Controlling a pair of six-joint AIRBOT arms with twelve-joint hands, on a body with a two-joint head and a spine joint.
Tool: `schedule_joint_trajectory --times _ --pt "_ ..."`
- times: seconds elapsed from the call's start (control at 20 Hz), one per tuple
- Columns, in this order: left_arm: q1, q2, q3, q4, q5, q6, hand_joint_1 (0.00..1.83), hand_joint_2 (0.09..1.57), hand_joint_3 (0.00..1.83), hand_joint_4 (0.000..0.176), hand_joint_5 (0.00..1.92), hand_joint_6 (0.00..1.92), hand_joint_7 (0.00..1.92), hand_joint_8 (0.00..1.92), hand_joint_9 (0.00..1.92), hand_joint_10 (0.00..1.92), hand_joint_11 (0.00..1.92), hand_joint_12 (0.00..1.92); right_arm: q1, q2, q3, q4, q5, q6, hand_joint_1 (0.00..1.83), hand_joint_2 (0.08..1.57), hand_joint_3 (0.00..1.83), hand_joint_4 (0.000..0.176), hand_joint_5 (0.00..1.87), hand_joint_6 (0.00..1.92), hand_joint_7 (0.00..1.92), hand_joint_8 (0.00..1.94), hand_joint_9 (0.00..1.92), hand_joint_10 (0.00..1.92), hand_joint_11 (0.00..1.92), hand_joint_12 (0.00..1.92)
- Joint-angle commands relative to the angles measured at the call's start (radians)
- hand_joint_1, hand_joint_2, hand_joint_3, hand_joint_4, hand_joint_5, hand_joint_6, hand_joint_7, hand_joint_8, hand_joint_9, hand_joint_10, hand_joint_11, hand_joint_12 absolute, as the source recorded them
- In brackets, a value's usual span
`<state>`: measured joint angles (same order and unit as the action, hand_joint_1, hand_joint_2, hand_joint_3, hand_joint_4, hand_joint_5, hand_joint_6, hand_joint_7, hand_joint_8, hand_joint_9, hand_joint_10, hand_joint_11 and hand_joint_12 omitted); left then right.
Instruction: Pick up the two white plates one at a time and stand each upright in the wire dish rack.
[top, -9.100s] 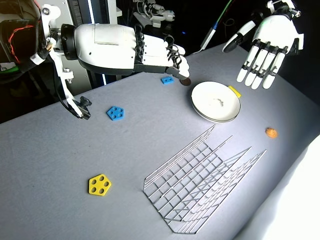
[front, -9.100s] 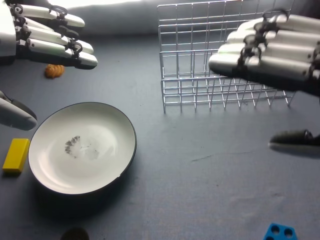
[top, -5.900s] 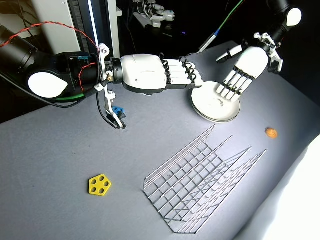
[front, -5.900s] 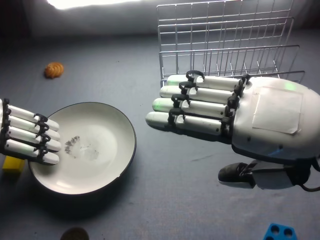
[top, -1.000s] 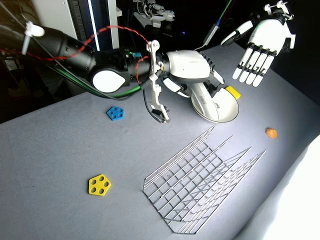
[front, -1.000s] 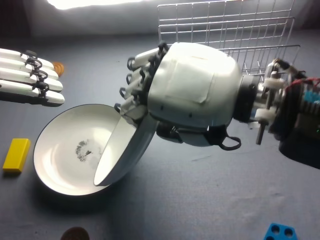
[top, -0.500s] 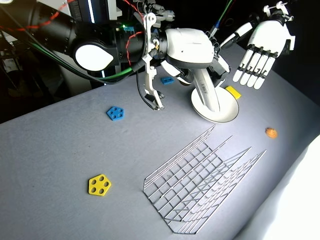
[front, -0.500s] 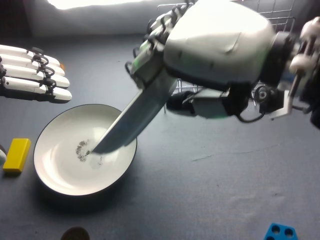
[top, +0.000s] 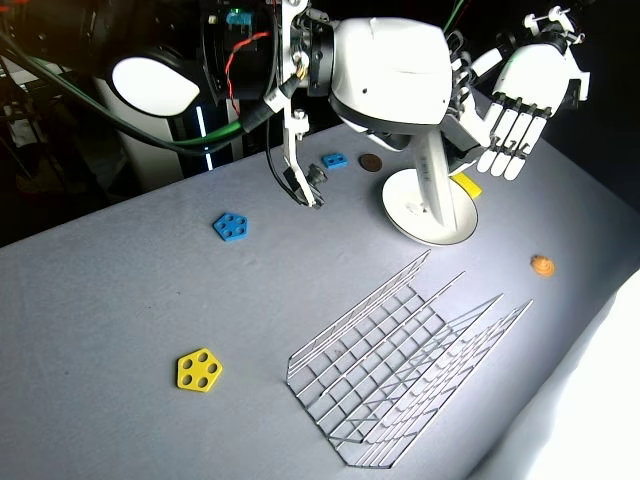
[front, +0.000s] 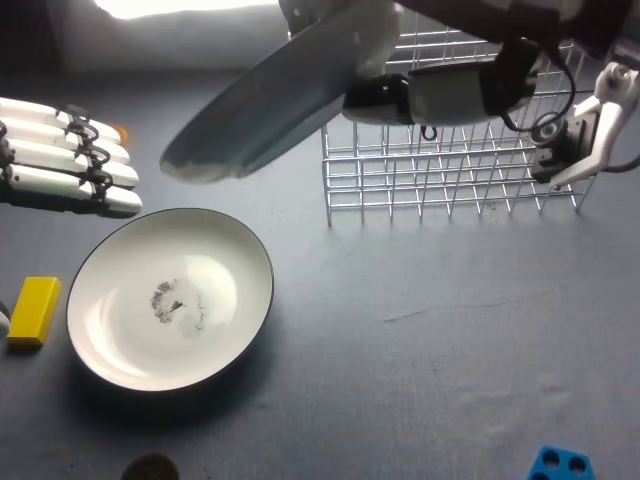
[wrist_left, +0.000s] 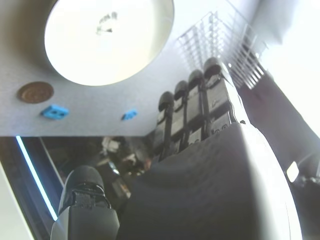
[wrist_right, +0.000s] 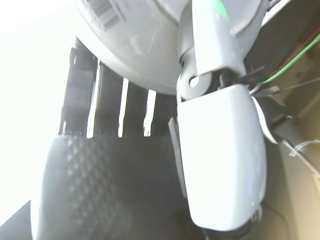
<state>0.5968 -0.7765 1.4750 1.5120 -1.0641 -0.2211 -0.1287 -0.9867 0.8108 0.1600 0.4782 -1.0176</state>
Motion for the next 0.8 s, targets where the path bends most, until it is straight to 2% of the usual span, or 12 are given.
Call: schedule_joint_trajectory --times 0.0,0.15,0.35,0.55,0.65,0.75 --pt "-0.006 -0.003 0.009 -0.071 -0.035 0.008 0.00 1.06 0.00 0.000 0.11 0.00 0.07 0.00 0.05 0.00 0.05 0.08 0.020 0.007 -0.004 0.006 0.130 0.011 1.37 1.12 0.00 0.000 0.92 1.08 0.97 0.93 0.89 1.22 0.67 1.24" --pt "0.001 -0.011 0.028 -0.071 -0.035 0.012 0.00 1.05 0.00 0.000 0.11 0.00 0.07 0.00 0.05 0.00 0.05 0.08 0.023 0.012 0.010 0.027 0.107 0.071 1.36 1.14 0.00 0.000 0.90 1.12 0.94 0.96 0.84 1.29 0.64 1.31" --pt "0.009 -0.019 0.035 -0.062 -0.003 0.015 0.00 1.06 0.00 0.000 0.10 0.00 0.06 0.00 0.04 0.00 0.04 0.08 0.032 0.016 0.059 0.027 0.081 0.226 1.37 1.11 0.00 0.000 0.95 1.03 0.99 0.90 0.89 1.20 0.68 1.27" --pt "0.006 -0.023 0.026 -0.047 0.008 0.047 0.00 1.06 0.00 0.000 0.10 0.00 0.07 0.00 0.05 0.00 0.04 0.09 0.033 0.026 0.099 0.027 0.068 0.388 1.37 1.13 0.00 0.000 0.92 1.08 0.95 0.95 0.89 1.23 0.66 1.27" --pt "0.004 -0.029 0.036 -0.047 -0.001 0.047 0.00 1.06 0.00 0.000 0.11 0.01 0.08 0.00 0.06 0.00 0.05 0.10 0.033 0.026 0.115 0.030 0.066 0.410 1.37 1.11 0.00 0.000 0.95 1.02 0.98 0.91 0.92 1.19 0.69 1.26" --pt "0.002 -0.035 0.056 -0.048 -0.010 0.047 0.00 1.06 0.00 0.000 0.10 0.00 0.08 0.00 0.06 0.00 0.04 0.10 0.039 0.028 0.135 0.036 0.035 0.475 1.37 1.11 0.00 0.000 0.93 1.04 0.99 0.90 0.92 1.19 0.70 1.24"
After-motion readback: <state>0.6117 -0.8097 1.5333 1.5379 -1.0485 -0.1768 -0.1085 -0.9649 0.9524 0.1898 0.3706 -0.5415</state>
